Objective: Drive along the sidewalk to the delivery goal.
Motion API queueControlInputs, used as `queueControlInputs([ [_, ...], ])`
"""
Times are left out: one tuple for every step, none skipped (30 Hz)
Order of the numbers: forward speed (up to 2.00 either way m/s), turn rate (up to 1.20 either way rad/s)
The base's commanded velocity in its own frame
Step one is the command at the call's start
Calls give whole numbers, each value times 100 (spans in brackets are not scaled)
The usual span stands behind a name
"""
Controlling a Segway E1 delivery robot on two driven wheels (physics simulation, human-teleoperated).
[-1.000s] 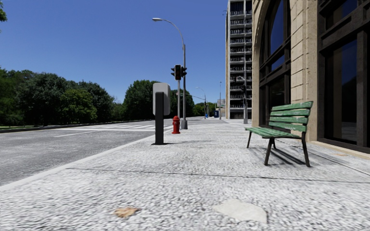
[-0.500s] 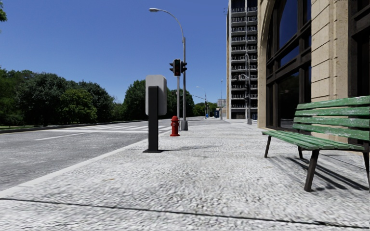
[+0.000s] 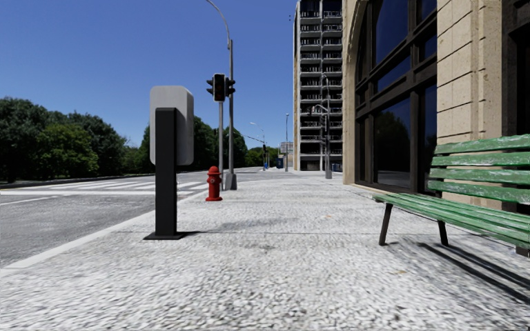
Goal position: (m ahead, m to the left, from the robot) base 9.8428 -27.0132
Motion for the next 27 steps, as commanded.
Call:
queueControlInputs([
  [199,0],
  [199,0],
  [199,0],
  [199,0],
  [199,0],
  [199,0],
  [199,0],
  [199,0],
  [199,0],
  [199,0],
  [199,0],
  [199,-63],
  [199,-120],
  [199,-120],
  [199,-120],
  [199,-120],
  [199,-120],
  [199,-74],
  [199,-21],
  [199,-3],
  [199,-3],
  [199,0],
  [199,0],
  [199,0],
  [199,0],
  [199,0],
  [199,0],
])
